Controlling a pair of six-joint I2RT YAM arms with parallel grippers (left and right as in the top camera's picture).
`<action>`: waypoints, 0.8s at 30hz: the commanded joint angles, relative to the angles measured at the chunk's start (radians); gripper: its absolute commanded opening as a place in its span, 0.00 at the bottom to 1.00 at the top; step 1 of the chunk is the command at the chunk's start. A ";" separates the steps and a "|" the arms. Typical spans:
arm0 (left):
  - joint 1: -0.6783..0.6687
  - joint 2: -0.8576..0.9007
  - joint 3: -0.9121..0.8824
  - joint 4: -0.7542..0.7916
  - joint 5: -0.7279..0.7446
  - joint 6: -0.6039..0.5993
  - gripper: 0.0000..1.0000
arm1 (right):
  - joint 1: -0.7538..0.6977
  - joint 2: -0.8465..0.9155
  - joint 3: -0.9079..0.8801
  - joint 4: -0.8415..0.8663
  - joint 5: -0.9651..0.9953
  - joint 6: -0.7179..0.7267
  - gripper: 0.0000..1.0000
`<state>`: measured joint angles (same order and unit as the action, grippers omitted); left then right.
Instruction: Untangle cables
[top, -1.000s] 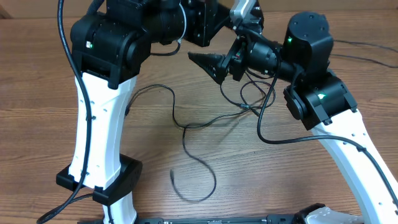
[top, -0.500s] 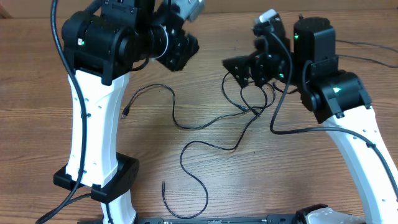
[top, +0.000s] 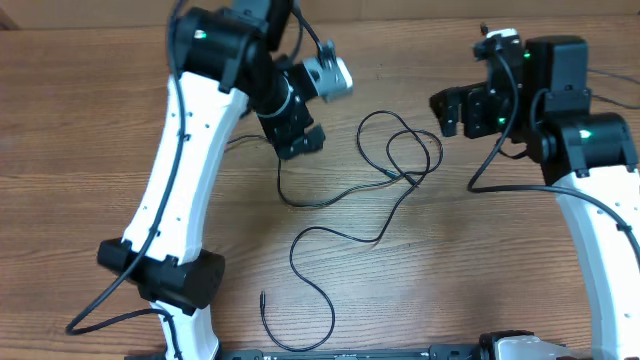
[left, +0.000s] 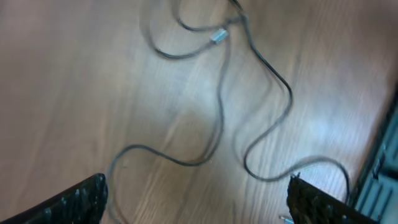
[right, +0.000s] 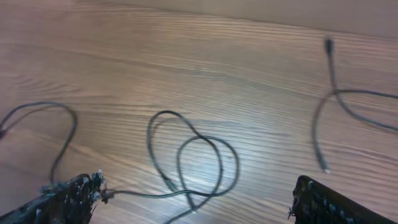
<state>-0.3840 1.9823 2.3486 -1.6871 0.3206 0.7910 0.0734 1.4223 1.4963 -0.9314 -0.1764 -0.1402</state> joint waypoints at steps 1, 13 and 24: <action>-0.025 -0.008 -0.105 -0.002 0.071 0.233 0.92 | -0.033 -0.017 0.002 0.002 0.019 -0.014 1.00; -0.131 -0.008 -0.507 0.169 0.087 0.471 0.96 | -0.062 0.072 0.002 0.000 0.018 -0.017 1.00; -0.161 -0.008 -0.768 0.395 0.092 0.523 1.00 | -0.064 0.093 0.002 0.011 0.019 -0.026 1.00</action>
<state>-0.5308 1.9823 1.6318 -1.3163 0.3973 1.1709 0.0147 1.5215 1.4960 -0.9283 -0.1669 -0.1581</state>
